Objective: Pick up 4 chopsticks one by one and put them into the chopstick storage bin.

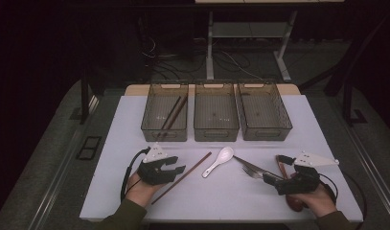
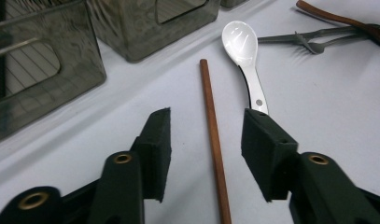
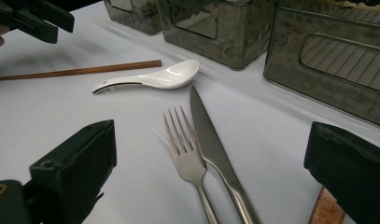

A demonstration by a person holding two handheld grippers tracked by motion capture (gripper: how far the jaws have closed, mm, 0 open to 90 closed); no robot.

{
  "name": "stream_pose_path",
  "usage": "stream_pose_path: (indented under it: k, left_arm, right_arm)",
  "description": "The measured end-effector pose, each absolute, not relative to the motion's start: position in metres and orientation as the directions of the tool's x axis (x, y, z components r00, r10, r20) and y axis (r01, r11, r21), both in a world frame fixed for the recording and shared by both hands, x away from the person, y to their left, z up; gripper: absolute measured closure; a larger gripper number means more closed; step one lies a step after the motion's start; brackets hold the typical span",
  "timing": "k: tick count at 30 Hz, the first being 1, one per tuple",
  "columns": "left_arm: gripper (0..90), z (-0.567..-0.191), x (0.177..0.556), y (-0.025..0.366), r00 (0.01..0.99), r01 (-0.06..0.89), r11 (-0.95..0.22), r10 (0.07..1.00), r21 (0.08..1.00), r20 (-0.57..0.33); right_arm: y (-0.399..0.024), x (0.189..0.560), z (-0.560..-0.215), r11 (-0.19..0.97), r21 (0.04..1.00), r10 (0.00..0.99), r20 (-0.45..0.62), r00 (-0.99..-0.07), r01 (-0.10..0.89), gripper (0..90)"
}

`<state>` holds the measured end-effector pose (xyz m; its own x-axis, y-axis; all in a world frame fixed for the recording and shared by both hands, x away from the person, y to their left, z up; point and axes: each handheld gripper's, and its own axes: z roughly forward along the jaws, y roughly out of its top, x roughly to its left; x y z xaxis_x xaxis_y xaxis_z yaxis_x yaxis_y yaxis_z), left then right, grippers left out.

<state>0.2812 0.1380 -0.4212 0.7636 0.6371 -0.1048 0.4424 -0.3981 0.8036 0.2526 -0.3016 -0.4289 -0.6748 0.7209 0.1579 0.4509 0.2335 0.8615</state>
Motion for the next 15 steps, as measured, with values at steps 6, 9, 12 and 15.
stream_pose_path:
  k: [6, 9, 12, 15]
  left_arm:
    - [64.2, -0.428, 0.283, 0.131, 0.776, 0.470, -0.418, 0.616, 0.777, -0.138]
    - [69.5, -0.430, 0.285, 0.128, 0.774, 0.487, -0.429, 0.615, 0.761, -0.149]
    - [73.4, -0.433, 0.286, 0.125, 0.776, 0.505, -0.442, 0.609, 0.742, -0.165]
    - [75.1, -0.436, 0.288, 0.122, 0.781, 0.508, -0.467, 0.604, 0.724, -0.159]
  right_arm:
    - [-0.301, 0.253, -0.429, 0.239, 0.861, 0.719, 0.153, -0.677, 0.449, 2.7]
    - [-0.301, 0.253, -0.429, 0.240, 0.860, 0.720, 0.154, -0.677, 0.450, 2.7]
    - [-0.300, 0.253, -0.429, 0.242, 0.860, 0.719, 0.152, -0.678, 0.450, 2.7]
    - [-0.300, 0.253, -0.429, 0.240, 0.860, 0.719, 0.154, -0.678, 0.450, 2.7]
